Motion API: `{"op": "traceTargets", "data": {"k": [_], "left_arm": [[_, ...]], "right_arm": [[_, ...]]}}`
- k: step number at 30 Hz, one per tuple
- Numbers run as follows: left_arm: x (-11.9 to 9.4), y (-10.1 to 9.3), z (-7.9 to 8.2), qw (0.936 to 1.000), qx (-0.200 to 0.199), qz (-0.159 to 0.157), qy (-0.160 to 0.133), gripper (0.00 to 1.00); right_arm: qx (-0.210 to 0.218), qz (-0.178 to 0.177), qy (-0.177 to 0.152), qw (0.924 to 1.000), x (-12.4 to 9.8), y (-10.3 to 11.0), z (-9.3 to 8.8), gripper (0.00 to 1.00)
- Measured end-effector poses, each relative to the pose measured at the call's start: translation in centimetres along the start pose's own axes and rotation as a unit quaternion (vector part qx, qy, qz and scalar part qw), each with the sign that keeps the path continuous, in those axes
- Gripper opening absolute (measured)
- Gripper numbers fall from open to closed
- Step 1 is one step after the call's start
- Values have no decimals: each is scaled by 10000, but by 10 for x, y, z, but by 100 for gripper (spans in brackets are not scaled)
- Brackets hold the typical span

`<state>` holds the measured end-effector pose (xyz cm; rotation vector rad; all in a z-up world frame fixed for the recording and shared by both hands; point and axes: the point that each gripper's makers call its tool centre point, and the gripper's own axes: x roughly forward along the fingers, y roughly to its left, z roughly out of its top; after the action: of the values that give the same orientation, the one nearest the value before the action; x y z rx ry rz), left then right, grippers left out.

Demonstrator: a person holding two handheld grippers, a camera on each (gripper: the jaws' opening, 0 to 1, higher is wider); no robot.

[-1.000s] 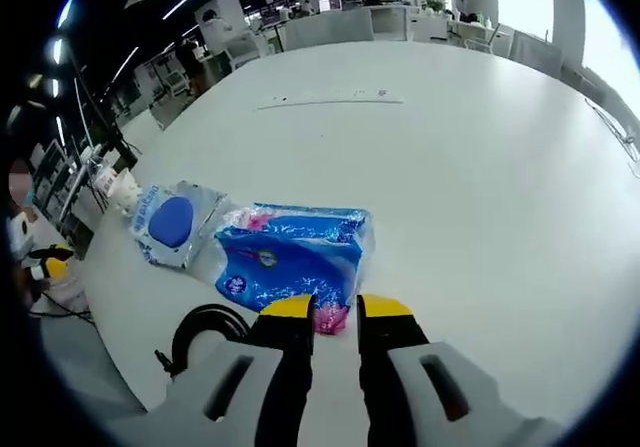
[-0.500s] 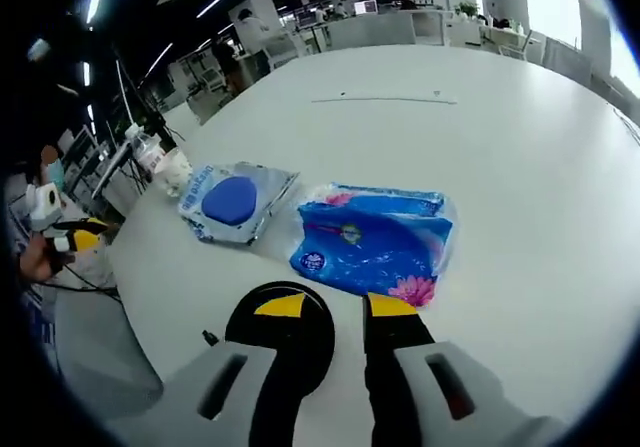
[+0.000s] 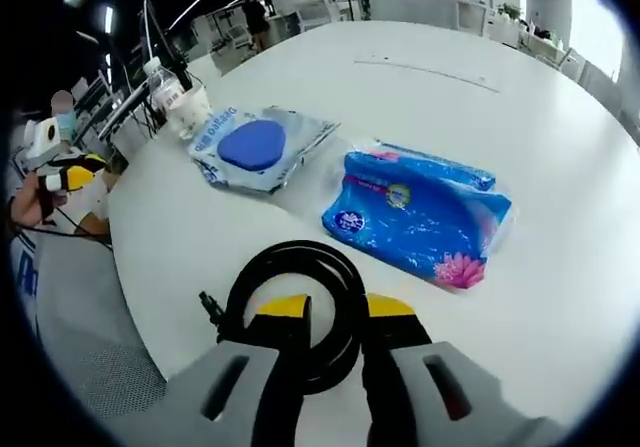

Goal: Arrange the tabletop items into an orderly group along one side of the table until the central work area is clear of visible clutter.

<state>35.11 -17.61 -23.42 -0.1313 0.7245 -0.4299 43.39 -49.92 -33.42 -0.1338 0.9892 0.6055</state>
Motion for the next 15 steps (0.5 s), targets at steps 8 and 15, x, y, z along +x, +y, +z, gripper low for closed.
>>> {"op": "traceTargets", "data": {"k": [8,15], "left_arm": [[-1,2,-1,10000,-13,-1,-12,27],[-2,1,0,10000,-9,-17,-26,26]], "right_arm": [[295,-35,-106,9995,0,2,2,5],[434,-81,-122,9989,2,9,7,3]]}}
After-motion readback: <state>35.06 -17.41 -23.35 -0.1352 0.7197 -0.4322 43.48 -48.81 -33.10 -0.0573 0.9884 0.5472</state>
